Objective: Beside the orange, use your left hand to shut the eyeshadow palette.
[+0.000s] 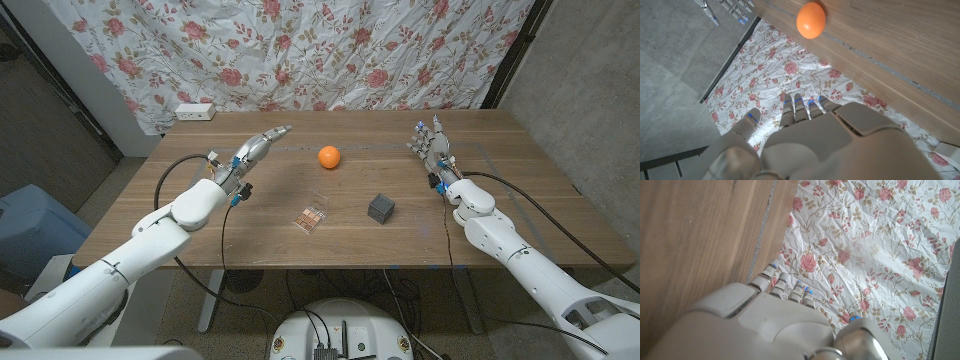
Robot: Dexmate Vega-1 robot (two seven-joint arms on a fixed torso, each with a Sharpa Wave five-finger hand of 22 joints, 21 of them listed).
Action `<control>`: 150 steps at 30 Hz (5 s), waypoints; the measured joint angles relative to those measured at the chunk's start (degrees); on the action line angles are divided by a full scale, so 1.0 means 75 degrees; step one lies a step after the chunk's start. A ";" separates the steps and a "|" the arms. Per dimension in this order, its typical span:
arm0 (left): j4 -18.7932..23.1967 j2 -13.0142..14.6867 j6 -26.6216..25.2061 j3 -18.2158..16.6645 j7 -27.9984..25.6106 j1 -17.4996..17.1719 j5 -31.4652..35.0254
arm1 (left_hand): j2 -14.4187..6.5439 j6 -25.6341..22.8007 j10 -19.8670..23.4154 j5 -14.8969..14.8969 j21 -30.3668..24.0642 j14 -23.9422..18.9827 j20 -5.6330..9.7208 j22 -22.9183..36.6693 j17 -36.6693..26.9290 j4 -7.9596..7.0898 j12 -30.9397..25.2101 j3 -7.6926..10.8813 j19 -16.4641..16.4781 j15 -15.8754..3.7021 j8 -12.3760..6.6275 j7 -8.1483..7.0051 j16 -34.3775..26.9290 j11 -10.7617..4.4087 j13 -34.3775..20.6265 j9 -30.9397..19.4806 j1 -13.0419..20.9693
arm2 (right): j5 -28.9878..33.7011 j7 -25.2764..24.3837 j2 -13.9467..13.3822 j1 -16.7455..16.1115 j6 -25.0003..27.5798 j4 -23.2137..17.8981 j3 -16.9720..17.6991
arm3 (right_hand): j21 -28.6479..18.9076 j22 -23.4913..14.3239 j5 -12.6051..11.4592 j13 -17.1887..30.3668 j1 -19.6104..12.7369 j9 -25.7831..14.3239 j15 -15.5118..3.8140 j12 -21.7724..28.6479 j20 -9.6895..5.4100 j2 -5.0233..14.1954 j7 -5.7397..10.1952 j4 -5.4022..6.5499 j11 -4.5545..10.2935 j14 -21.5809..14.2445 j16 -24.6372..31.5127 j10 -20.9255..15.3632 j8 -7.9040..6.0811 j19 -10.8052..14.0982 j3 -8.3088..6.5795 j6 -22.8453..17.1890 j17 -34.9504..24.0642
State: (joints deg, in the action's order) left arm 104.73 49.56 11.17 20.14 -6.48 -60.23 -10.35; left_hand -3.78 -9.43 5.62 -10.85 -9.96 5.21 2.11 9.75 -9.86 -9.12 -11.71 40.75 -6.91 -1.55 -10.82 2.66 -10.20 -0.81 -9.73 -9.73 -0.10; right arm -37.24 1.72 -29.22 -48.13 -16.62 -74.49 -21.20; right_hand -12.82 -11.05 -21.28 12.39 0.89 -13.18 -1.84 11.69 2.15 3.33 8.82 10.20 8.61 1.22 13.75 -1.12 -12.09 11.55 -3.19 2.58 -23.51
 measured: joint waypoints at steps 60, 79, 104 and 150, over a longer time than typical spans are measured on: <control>0.2925 0.1406 -0.1957 0.0364 0.1465 0.0248 0.3324 | -0.0180 -0.0533 0.0532 0.0066 -0.0152 -0.0069 -0.0211 -0.0002 0.0014 0.0218 -0.0029 0.0388 -0.0194 0.0180 0.0000 0.0096 0.0000 0.0122 -0.0037 0.0001 0.0399 | 0.0000 0.0000 -0.0001 -0.0001 -0.0001 0.0003 0.0000 | 0.0000 0.0001 0.0000 -0.0001 0.0000 0.0000 0.0000 0.0000 0.0000 0.0000 0.0000 0.0000 0.0000 0.0000 0.0000 0.0000 0.0000 0.0000 0.0000 0.0000 -0.0037; 0.3202 0.1154 -0.2817 0.1115 0.2825 0.1183 0.4192 | -0.0078 -0.0533 0.0762 0.0065 -0.0227 -0.0037 -0.0126 0.0036 -0.0021 -0.0057 -0.0029 0.0365 0.0029 0.0211 0.0000 0.0154 -0.0008 0.0083 -0.0036 -0.0038 0.0215 | 0.0002 -0.0001 -0.0001 -0.0001 -0.0002 0.0002 0.0000 | 0.0000 0.0001 0.0000 -0.0001 0.0000 0.0000 0.0000 0.0000 0.0000 0.0000 0.0000 0.0000 0.0000 0.0000 -0.0001 0.0000 0.0000 0.0000 0.0000 0.0000 -0.0036; 0.3222 0.0656 -0.3657 0.2152 0.4587 0.2394 0.5612 | 0.0012 -0.1408 0.1475 0.0064 -0.0226 -0.0232 -0.0132 0.0034 -0.0056 -0.0217 -0.0220 0.0221 0.0023 0.0399 -0.0135 0.0040 -0.0088 0.0436 -0.0110 -0.0074 0.0004 | 0.0002 -0.0001 -0.0001 0.0000 -0.0003 0.0002 0.0000 | 0.0000 0.0001 0.0000 -0.0001 0.0000 0.0001 0.0000 0.0000 0.0000 0.0000 0.0000 0.0000 0.0000 0.0000 -0.0001 0.0000 0.0000 0.0000 0.0000 0.0000 -0.0036; 0.2432 0.0095 -0.3870 0.2927 0.6171 0.3287 0.6014 | 0.0012 -0.2261 0.2520 0.0060 -0.0312 -0.1097 -0.0363 0.0072 -0.0093 -0.0289 -0.0448 -0.0293 0.0313 0.0599 -0.0197 0.0103 -0.0207 0.0408 -0.0180 -0.0107 -0.0055 | 0.0001 -0.0001 -0.0001 -0.0001 -0.0003 -0.0002 0.0000 | 0.0000 0.0001 0.0000 -0.0001 0.0000 0.0001 0.0000 0.0000 0.0000 0.0000 0.0000 0.0000 -0.0001 0.0000 -0.0001 0.0000 0.0000 0.0000 0.0000 0.0000 -0.0035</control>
State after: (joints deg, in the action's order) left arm 122.97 50.27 -17.85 42.09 39.81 -35.58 34.76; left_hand -3.69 -26.38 24.53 -10.40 -12.30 -3.01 -0.61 10.29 -10.55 -11.29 -15.07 38.55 -4.56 2.94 -12.30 3.43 -11.75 2.25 -11.08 -10.54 -0.51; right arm -37.24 1.71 -29.23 -48.13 -16.64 -74.50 -21.20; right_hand -12.82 -11.04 -21.28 12.38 0.89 -13.17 -1.84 11.69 2.15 3.33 8.82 10.20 8.60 1.22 13.74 -1.12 -12.09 11.55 -3.19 2.58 -23.77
